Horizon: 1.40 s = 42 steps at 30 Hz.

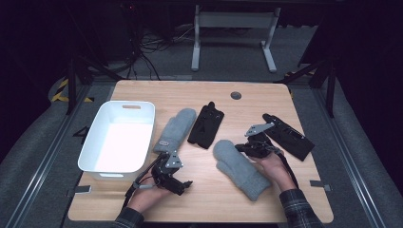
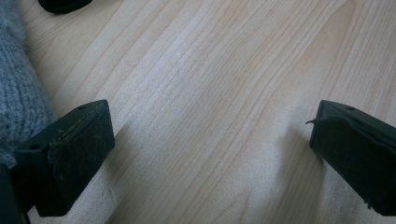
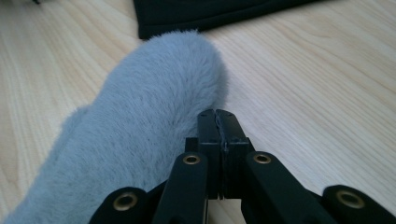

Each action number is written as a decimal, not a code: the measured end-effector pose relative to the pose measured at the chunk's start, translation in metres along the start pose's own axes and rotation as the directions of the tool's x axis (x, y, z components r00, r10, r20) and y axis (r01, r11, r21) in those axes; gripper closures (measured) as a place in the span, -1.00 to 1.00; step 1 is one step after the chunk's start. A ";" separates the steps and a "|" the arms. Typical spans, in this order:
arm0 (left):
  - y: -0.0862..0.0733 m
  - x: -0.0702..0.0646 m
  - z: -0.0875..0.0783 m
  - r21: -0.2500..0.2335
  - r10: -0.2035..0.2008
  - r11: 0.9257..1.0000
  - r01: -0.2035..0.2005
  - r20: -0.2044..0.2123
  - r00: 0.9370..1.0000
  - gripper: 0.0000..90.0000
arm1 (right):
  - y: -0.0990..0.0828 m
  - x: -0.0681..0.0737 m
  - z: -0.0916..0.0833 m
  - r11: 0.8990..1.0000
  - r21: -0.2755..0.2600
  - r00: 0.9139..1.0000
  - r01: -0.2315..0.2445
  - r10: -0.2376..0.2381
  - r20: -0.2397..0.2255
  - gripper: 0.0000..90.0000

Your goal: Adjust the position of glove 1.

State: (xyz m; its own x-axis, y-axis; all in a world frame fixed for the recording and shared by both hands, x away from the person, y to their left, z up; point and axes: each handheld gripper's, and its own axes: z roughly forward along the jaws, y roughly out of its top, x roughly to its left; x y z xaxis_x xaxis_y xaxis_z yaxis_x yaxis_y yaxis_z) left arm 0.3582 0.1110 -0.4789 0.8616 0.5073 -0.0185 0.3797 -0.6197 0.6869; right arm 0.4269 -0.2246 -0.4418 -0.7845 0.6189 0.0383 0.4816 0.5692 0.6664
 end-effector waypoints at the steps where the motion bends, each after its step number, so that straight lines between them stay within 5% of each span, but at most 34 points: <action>1: 0.000 0.000 0.000 0.000 0.000 1.000 0.000 0.000 1.000 -0.99 | 0.001 0.002 0.001 1.000 0.001 1.000 0.004 -0.004 -0.002 1.00; 12: 0.000 0.000 0.000 0.000 -0.002 1.000 0.002 0.002 1.000 -0.99 | 0.011 0.032 0.018 0.995 0.037 0.993 0.092 -0.089 -0.076 1.00; 16: 0.000 0.000 0.000 0.000 -0.002 1.000 0.002 0.002 1.000 -0.99 | 0.013 0.038 0.020 0.992 0.042 0.991 0.117 -0.114 -0.068 1.00; 28: 0.000 0.000 0.000 0.000 -0.002 1.000 0.002 0.002 1.000 -0.99 | 0.006 0.026 0.000 0.997 -0.002 0.996 0.081 -0.081 -0.029 0.97; 42: 0.000 0.000 0.000 0.000 -0.002 1.000 0.002 0.003 1.000 -0.99 | -0.030 -0.001 -0.031 0.999 -0.047 0.995 -0.007 0.012 0.102 0.00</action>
State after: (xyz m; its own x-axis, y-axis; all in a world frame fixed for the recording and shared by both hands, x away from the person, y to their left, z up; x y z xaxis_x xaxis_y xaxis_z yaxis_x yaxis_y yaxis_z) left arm 0.3581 0.1109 -0.4790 0.8616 0.5072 -0.0220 0.3817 -0.6187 0.6867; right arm 0.4013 -0.2593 -0.4392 -0.7351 0.6773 -0.0299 0.4680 0.5388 0.7005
